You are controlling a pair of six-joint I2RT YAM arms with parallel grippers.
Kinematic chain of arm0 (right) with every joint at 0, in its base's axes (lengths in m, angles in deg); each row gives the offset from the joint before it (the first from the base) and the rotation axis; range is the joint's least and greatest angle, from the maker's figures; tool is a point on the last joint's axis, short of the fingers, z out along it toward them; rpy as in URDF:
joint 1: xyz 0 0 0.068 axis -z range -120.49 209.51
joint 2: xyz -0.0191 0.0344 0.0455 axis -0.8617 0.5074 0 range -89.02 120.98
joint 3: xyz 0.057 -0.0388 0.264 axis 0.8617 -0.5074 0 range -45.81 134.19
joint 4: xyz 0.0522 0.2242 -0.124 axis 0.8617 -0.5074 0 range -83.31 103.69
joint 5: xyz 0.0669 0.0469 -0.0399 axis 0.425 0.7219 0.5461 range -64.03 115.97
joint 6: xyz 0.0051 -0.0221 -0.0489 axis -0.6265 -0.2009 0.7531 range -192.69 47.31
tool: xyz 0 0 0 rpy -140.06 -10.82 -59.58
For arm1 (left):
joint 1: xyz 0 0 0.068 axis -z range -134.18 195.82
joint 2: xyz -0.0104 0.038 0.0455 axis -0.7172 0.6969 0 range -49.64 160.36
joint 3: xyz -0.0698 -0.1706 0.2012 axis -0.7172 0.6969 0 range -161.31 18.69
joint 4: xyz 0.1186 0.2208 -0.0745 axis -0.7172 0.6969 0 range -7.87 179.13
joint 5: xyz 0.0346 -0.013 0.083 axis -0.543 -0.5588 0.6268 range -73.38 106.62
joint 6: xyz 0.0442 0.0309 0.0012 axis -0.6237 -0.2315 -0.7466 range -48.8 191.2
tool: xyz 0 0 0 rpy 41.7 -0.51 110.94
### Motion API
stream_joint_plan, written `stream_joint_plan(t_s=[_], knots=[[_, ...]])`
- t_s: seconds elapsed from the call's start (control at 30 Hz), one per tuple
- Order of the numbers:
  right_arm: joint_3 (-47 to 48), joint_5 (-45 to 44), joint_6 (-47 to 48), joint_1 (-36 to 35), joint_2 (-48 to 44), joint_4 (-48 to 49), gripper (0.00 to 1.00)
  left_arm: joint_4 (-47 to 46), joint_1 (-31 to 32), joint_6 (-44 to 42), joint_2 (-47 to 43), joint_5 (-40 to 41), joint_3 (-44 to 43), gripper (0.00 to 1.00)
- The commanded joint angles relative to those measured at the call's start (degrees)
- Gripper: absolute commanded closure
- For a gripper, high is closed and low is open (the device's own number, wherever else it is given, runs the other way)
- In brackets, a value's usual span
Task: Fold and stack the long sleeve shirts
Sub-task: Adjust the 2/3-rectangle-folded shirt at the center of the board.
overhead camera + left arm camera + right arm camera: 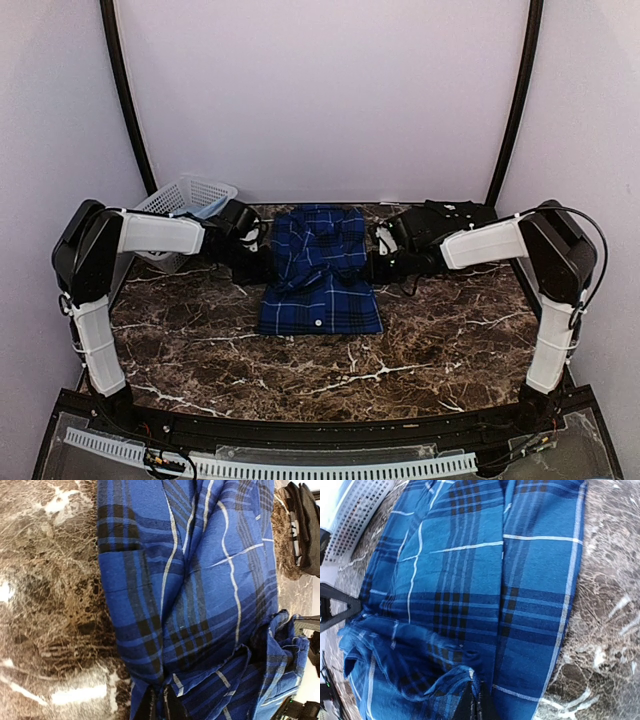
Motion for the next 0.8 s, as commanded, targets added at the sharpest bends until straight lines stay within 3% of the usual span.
stream_joint_plan(t_s=[0.0,0.03,0.13,0.27,0.67,0.77], knots=[[-0.4,1.0,0.2,-0.5,-4.3,1.2,1.0,-0.3,-0.3,-0.7,-7.1,-2.6,1.8,0.96],[-0.8,0.8,0.2,-0.8,-5.1,1.2,1.0,-0.2,-0.3,-0.8,-8.1,-2.8,2.0,0.95],[-1.7,0.4,0.1,-1.7,-7.1,0.8,1.0,1.6,-0.2,-1.2,-9.0,-1.9,2.5,0.66],[-2.2,0.4,-0.2,-2.5,-7.3,0.6,1.0,3.8,-0.2,-1.8,-8.6,1.1,2.7,0.55],[-1.6,0.4,-0.7,-3.2,-6.8,0.0,1.0,6.2,-0.3,-4.0,-1.3,4.7,-0.6,0.55],[-1.6,0.3,-0.8,-3.4,-6.5,0.1,1.0,6.6,-0.3,-4.0,0.2,5.0,-2.3,0.59]])
